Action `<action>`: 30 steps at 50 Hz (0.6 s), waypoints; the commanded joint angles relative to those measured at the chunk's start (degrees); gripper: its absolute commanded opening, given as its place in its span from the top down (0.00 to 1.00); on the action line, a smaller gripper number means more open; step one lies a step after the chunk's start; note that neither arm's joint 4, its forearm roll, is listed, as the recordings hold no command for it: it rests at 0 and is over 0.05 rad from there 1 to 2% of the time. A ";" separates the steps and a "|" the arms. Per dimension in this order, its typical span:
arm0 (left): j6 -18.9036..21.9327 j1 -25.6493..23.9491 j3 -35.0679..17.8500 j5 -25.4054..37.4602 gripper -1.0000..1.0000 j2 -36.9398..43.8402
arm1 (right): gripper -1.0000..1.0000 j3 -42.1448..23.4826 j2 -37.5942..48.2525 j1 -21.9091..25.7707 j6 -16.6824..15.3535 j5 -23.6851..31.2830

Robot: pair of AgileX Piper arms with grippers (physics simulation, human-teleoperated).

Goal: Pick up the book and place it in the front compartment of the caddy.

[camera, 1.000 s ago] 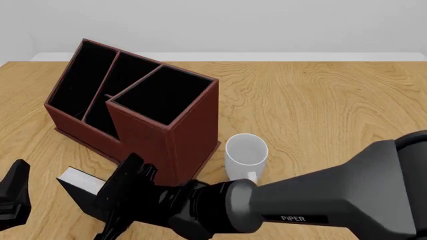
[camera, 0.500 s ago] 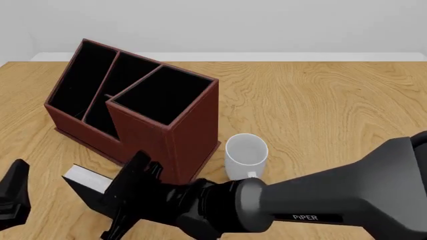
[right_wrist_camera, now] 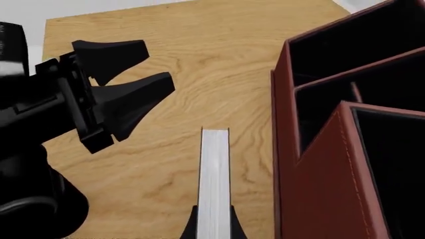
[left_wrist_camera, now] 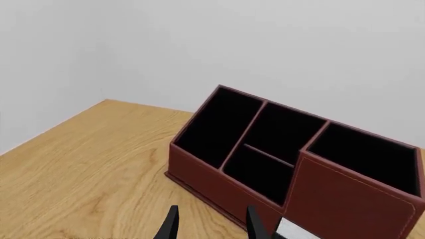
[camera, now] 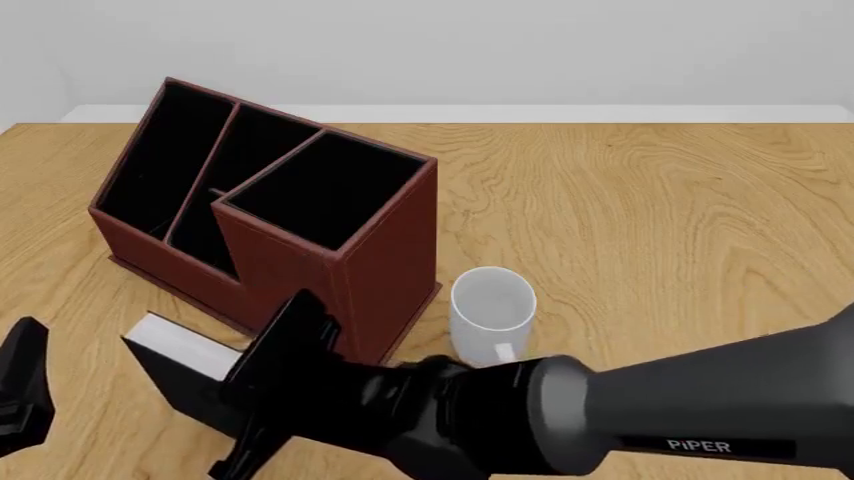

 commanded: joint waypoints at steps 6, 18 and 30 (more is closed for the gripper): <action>-0.76 0.98 0.38 -0.21 0.00 0.00 | 1.00 3.93 -6.52 -0.01 1.36 -1.41; -0.97 1.33 0.62 -0.09 0.00 0.01 | 1.00 7.54 -13.35 -0.35 1.71 -1.89; -0.93 1.27 0.68 0.15 0.00 0.01 | 1.00 8.00 -19.63 0.39 1.16 0.81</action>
